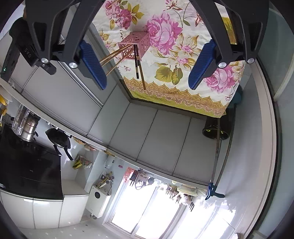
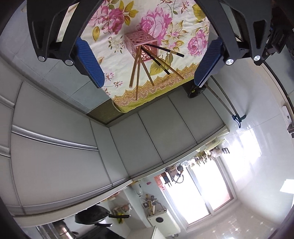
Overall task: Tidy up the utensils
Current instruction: 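Move the left tool back to the chopsticks and grasp one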
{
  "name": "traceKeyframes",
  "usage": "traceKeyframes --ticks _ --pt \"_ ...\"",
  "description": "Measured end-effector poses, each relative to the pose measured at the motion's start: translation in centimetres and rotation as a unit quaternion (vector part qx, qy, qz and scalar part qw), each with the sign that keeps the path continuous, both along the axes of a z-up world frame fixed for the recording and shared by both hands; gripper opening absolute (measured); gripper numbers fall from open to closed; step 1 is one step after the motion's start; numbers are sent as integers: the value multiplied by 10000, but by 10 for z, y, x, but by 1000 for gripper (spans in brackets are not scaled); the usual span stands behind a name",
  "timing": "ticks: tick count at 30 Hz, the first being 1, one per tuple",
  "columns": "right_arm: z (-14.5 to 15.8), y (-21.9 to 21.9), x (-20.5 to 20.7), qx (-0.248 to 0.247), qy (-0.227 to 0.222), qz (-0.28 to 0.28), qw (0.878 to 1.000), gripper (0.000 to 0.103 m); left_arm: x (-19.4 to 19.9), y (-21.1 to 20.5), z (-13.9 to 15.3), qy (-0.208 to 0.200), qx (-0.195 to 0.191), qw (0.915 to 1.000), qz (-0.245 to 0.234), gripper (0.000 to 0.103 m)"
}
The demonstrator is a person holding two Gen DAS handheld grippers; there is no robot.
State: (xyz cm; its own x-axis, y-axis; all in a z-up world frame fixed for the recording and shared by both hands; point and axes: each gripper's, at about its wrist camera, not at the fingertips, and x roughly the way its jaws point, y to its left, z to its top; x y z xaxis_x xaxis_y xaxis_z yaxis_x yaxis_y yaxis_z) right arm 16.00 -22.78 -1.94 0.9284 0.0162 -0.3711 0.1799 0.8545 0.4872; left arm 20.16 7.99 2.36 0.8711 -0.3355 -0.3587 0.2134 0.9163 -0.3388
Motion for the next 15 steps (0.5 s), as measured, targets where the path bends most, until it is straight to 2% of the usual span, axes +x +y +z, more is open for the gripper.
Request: traceKeyframes --ticks 4,8,12,15 --pt "-29 -21 -33 411 619 -27 9972 96 0 -23 -10 265 518 9976 -382 96" --pt "-75 -41 -72 967 1297 -231 9866 96 0 -51 -30 598 961 9902 -822 96" --pt "-115 -54 -101 1298 1849 -291 9737 96 -3 -85 -55 944 1349 9760 -1423 96" --pt "-139 -63 -109 1565 2151 -339 9634 96 -6 -115 -77 1266 1730 9571 -1950 96"
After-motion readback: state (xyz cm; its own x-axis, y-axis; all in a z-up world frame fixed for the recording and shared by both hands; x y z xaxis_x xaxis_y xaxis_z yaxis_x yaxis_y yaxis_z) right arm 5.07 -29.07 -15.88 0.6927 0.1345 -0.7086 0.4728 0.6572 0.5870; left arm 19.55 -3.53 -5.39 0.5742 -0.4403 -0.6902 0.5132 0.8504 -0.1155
